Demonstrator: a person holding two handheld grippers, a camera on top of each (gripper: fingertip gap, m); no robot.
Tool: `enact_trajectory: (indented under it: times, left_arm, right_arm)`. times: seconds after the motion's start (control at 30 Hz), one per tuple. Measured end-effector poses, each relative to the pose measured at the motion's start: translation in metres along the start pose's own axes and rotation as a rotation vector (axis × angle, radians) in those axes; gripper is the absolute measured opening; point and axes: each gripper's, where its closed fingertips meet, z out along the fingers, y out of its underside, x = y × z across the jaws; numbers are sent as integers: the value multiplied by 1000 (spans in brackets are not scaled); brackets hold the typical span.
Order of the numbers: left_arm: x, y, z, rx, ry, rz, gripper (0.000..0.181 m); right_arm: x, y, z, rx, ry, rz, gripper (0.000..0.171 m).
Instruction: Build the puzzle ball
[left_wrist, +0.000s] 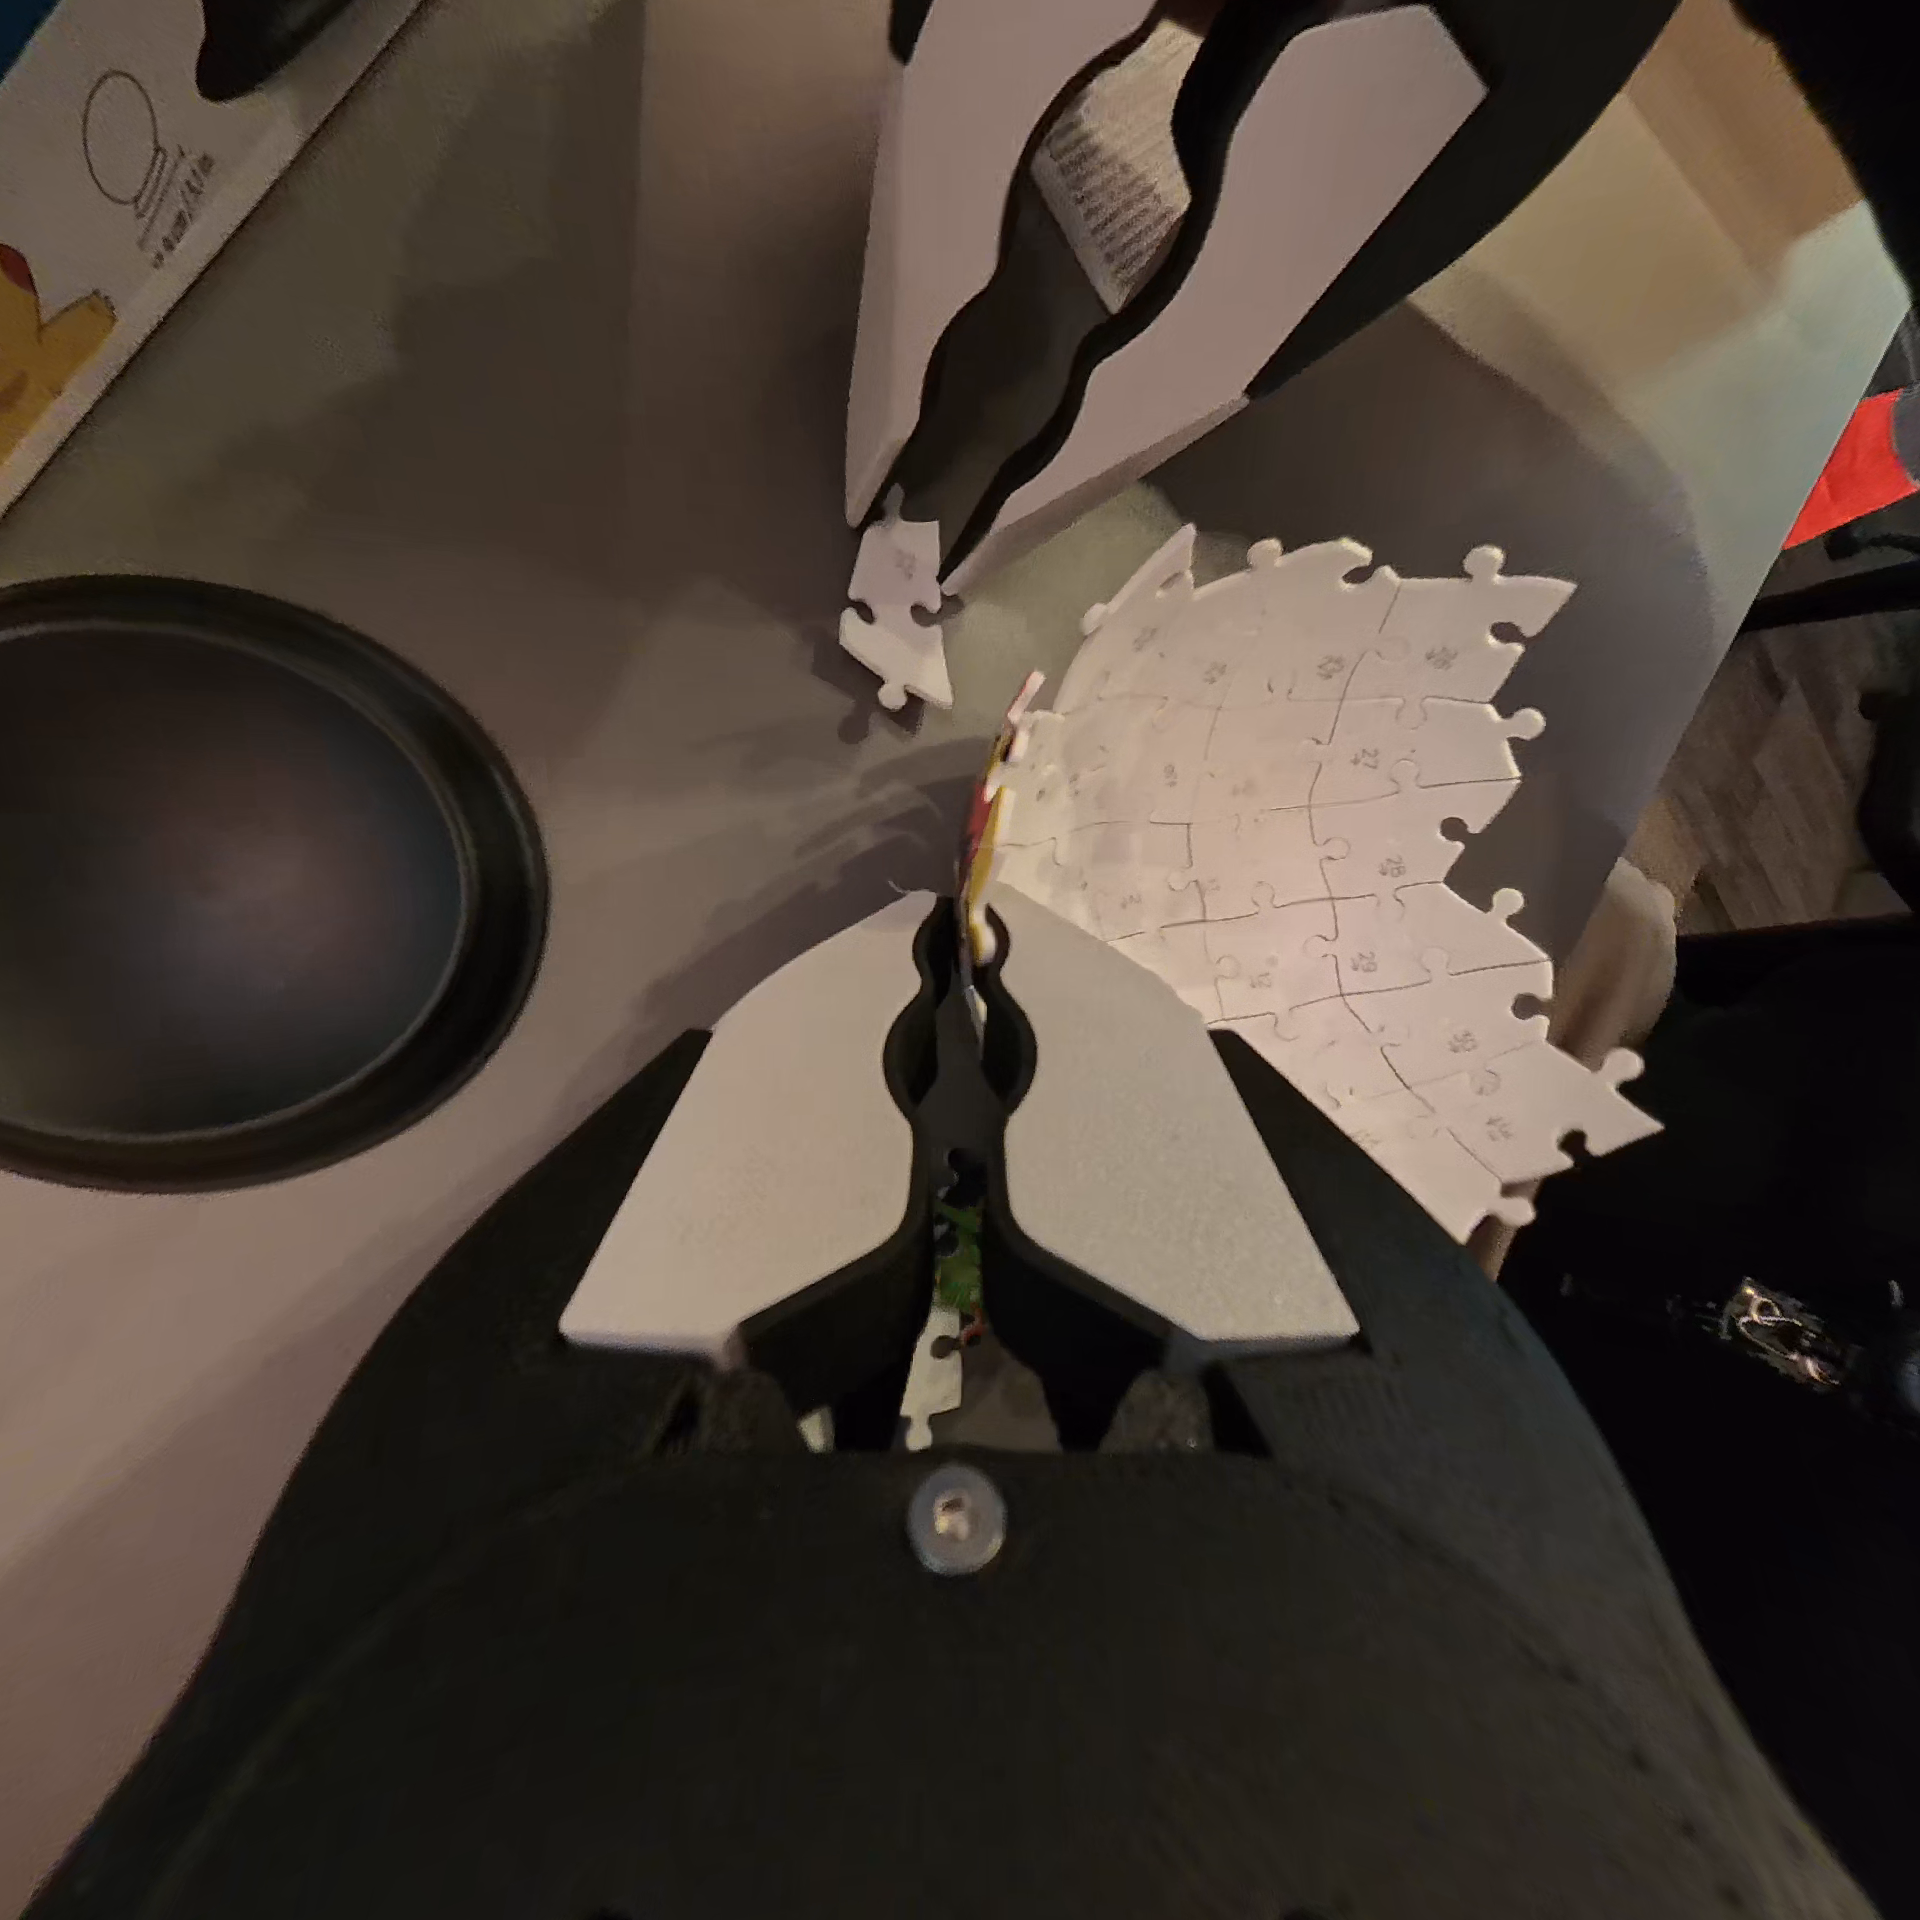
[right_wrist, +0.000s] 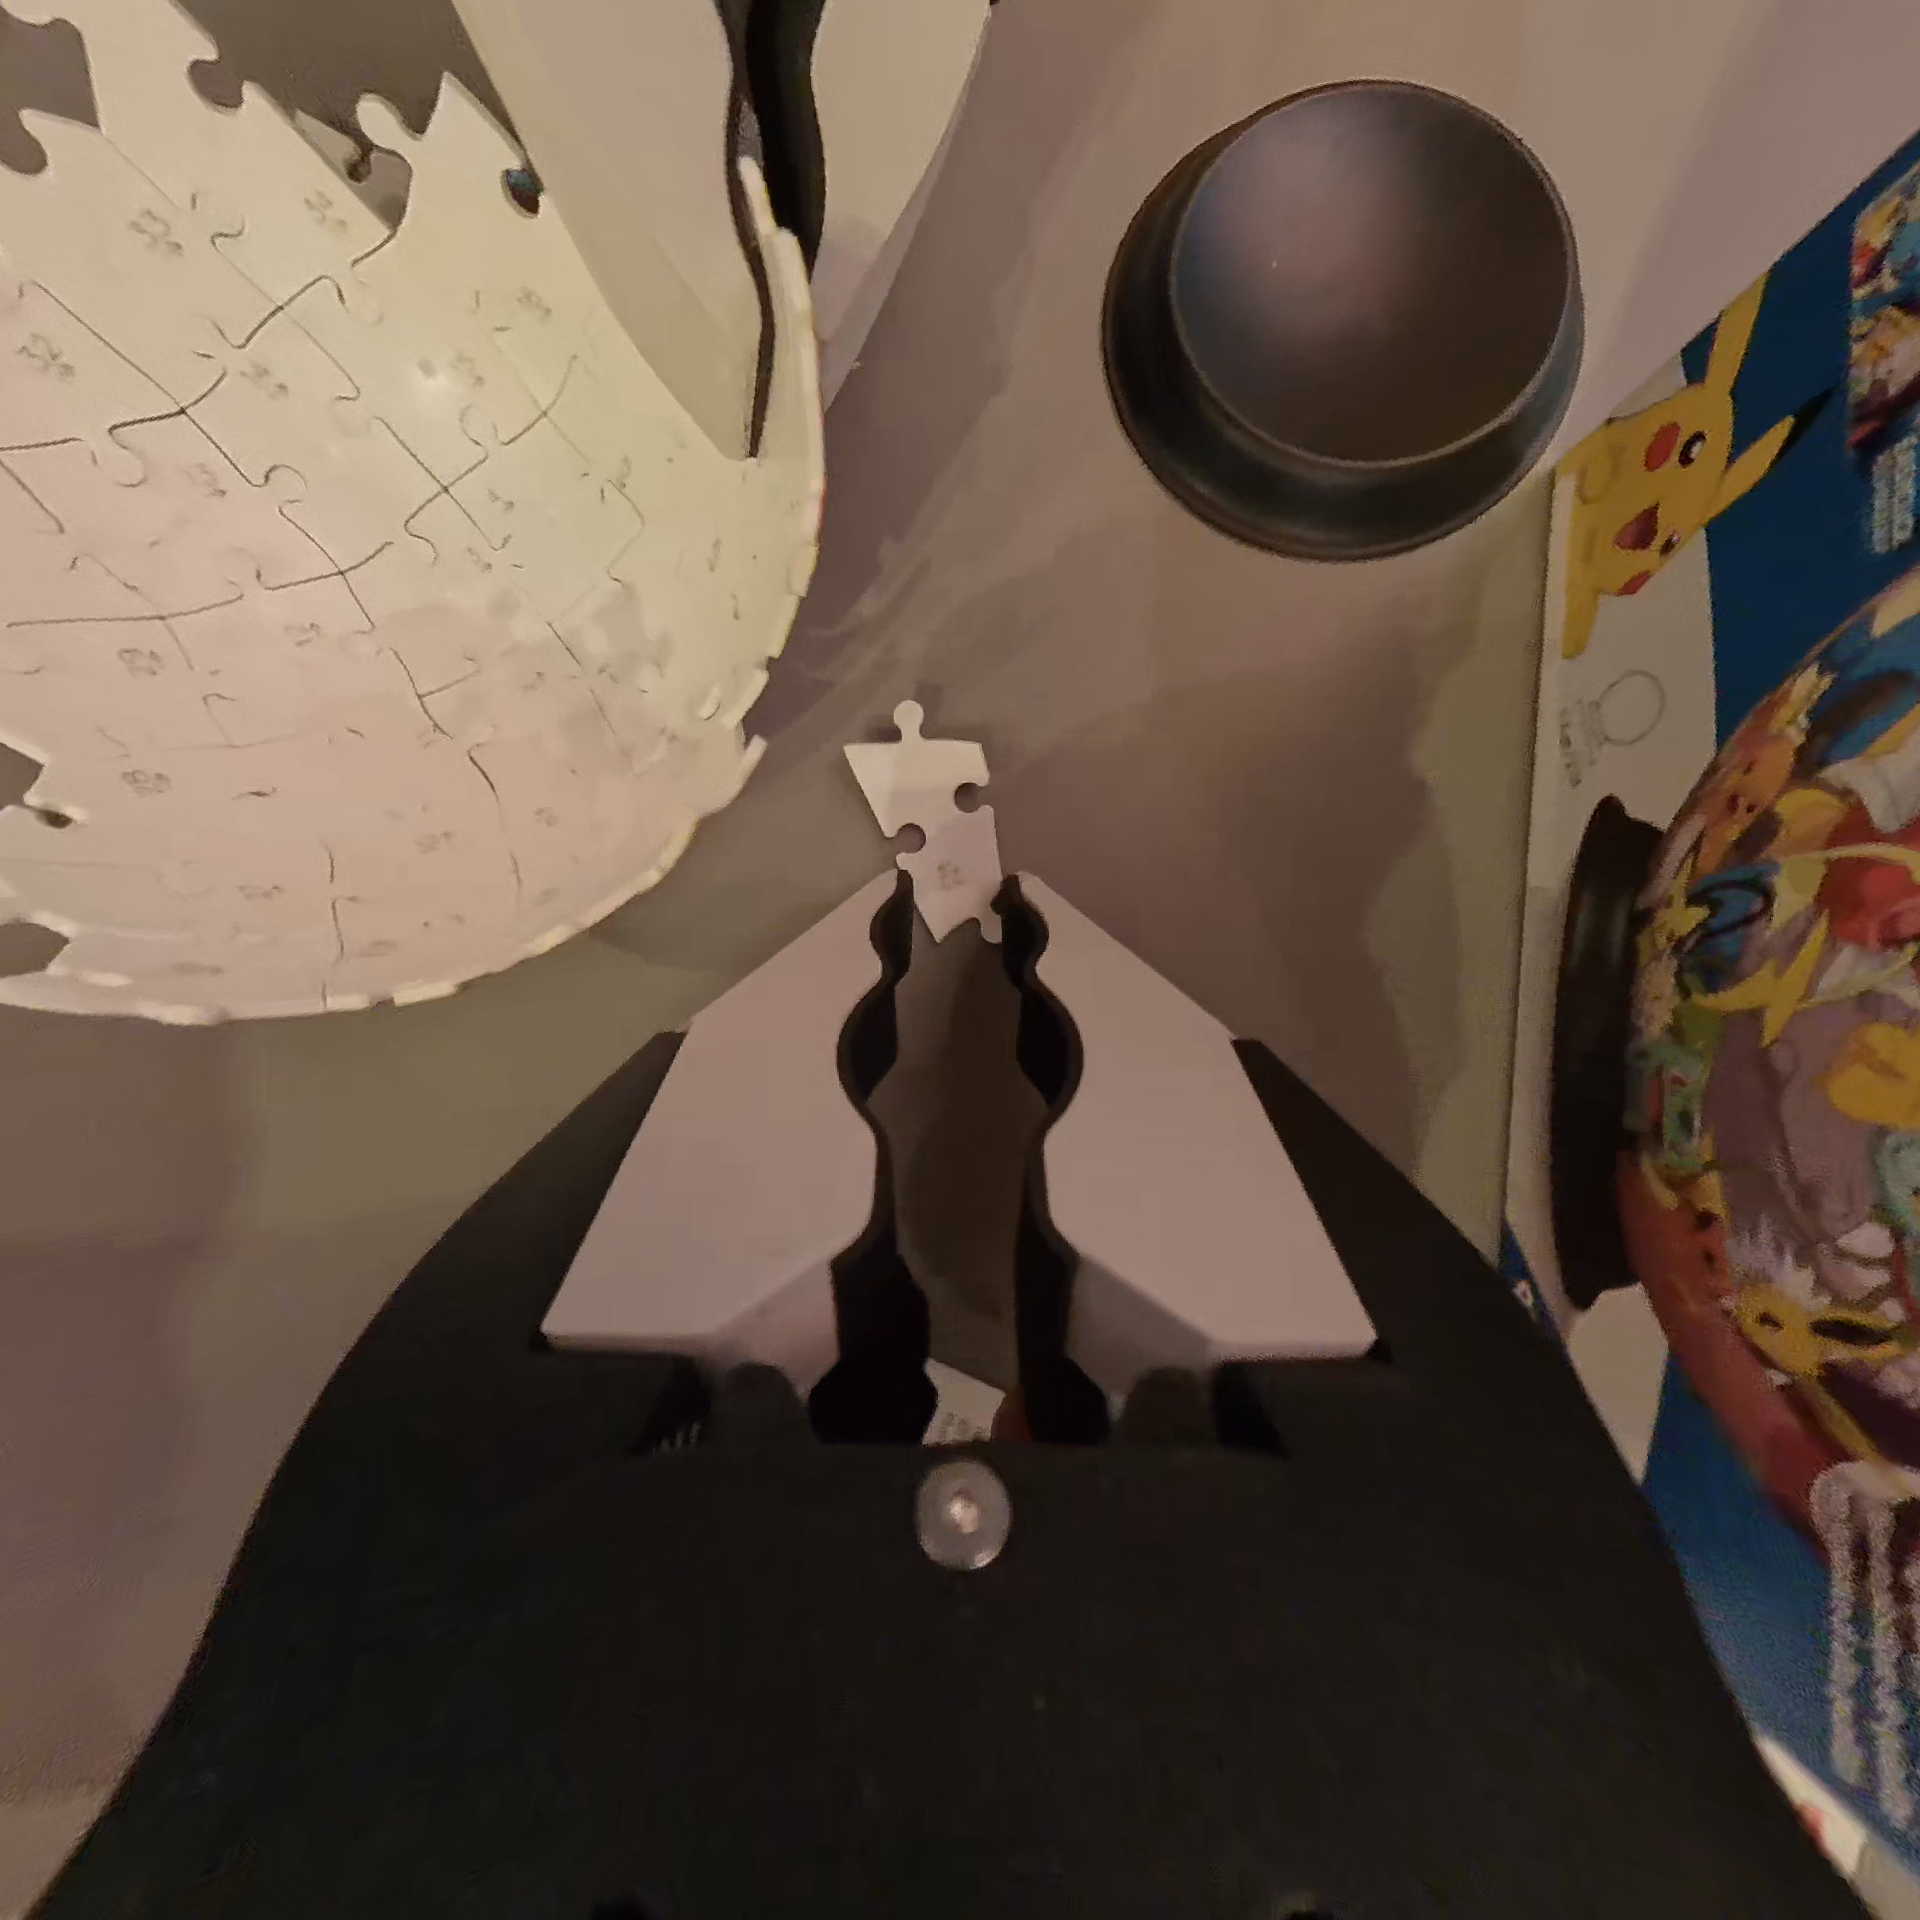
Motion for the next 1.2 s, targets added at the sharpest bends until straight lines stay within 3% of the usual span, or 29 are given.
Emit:
enact_trajectory:
  times: [0.13,0.2,0.4,0.57,0.8,0.97,1.2]
  left_arm:
    - [-4,-2,2,-52,-3,9,3]
    - [-5,-3,3,-80,-5,9,3]
    - [-7,-7,7,-158,-13,28,4]
    - [-9,-8,10,-204,-22,44,5]
    - [-10,-7,10,-257,-23,65,6]
    - [-12,-5,11,-263,-23,61,7]
    - [-12,-6,11,-264,-15,66,7]
  right_arm:
    - [0,6,-8,28,30,37,15]
    - [5,5,-18,38,66,36,0]
    - [6,7,-37,-52,102,-17,0]
    - [-7,9,-23,-66,50,-57,26]
    - [-2,4,-3,-5,2,-100,30]
    - [-7,2,-1,-9,-50,-91,16]
    - [-10,6,-5,45,-32,-6,11]
